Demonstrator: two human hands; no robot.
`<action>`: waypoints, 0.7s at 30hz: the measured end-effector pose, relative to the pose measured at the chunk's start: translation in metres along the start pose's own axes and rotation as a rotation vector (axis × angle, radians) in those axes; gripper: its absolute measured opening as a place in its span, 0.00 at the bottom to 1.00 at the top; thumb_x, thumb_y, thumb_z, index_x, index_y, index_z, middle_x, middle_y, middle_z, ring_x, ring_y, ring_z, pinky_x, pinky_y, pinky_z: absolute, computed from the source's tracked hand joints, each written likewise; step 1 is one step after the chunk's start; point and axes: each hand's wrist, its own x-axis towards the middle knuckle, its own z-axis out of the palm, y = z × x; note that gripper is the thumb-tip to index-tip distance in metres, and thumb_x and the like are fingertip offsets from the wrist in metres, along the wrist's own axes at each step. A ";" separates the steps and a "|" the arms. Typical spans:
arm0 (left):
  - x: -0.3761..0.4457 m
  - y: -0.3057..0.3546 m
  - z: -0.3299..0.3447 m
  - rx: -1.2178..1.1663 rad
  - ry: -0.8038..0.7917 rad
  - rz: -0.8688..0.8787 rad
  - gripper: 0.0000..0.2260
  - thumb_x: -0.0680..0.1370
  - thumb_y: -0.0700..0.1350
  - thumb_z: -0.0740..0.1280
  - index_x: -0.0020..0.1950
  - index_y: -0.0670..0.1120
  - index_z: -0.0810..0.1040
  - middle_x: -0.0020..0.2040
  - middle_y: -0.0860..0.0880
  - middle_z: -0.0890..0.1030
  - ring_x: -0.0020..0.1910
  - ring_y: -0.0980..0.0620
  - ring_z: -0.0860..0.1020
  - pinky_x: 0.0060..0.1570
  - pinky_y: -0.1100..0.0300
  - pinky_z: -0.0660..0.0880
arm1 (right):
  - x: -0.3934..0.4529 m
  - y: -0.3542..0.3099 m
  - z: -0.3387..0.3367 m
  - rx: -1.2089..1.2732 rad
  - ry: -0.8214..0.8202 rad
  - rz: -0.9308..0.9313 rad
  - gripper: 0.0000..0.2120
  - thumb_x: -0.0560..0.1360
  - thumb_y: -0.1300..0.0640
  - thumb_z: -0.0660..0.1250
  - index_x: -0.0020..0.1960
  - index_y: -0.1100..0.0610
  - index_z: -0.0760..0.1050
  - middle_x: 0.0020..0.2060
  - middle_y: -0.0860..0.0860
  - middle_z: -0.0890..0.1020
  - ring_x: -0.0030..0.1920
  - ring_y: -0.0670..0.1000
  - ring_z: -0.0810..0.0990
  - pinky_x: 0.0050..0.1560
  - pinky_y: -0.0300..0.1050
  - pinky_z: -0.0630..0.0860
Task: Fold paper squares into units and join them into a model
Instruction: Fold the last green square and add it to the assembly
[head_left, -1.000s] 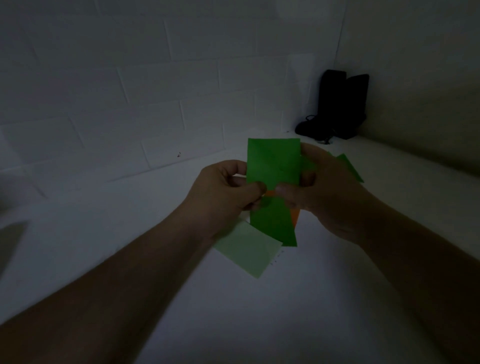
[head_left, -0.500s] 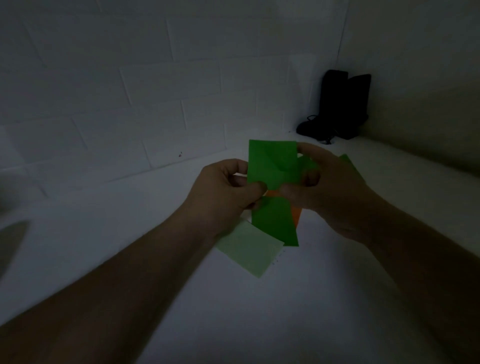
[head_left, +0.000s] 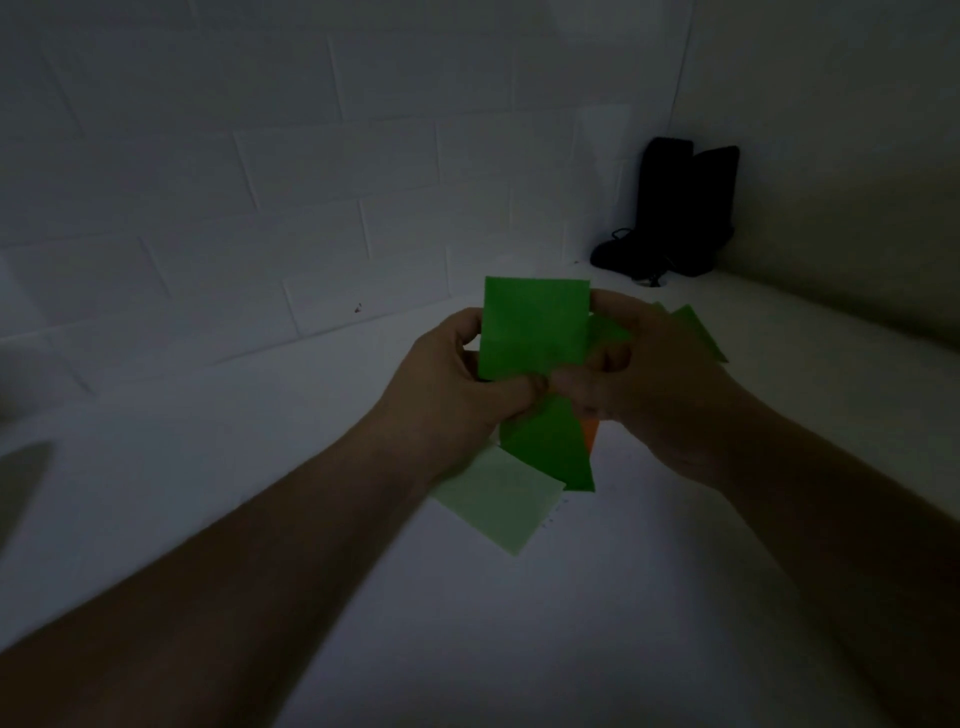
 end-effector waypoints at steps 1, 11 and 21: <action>0.000 -0.001 0.000 0.004 -0.001 -0.001 0.20 0.74 0.32 0.75 0.63 0.45 0.78 0.50 0.47 0.88 0.47 0.46 0.87 0.48 0.51 0.84 | 0.000 0.000 0.000 0.018 -0.030 0.002 0.31 0.71 0.67 0.76 0.70 0.52 0.73 0.46 0.61 0.86 0.45 0.58 0.87 0.45 0.52 0.85; -0.002 0.002 -0.001 -0.055 -0.039 -0.038 0.19 0.75 0.31 0.73 0.63 0.44 0.77 0.47 0.45 0.88 0.43 0.47 0.86 0.45 0.53 0.84 | -0.002 -0.002 0.004 0.026 -0.143 -0.014 0.34 0.72 0.75 0.71 0.73 0.54 0.70 0.51 0.57 0.87 0.52 0.58 0.87 0.54 0.59 0.83; -0.002 0.007 -0.001 -0.015 -0.042 -0.072 0.22 0.74 0.32 0.75 0.64 0.46 0.76 0.48 0.43 0.88 0.43 0.45 0.87 0.44 0.52 0.84 | 0.004 0.000 0.002 0.054 -0.098 -0.007 0.38 0.64 0.73 0.70 0.71 0.50 0.72 0.48 0.67 0.84 0.47 0.73 0.80 0.50 0.65 0.80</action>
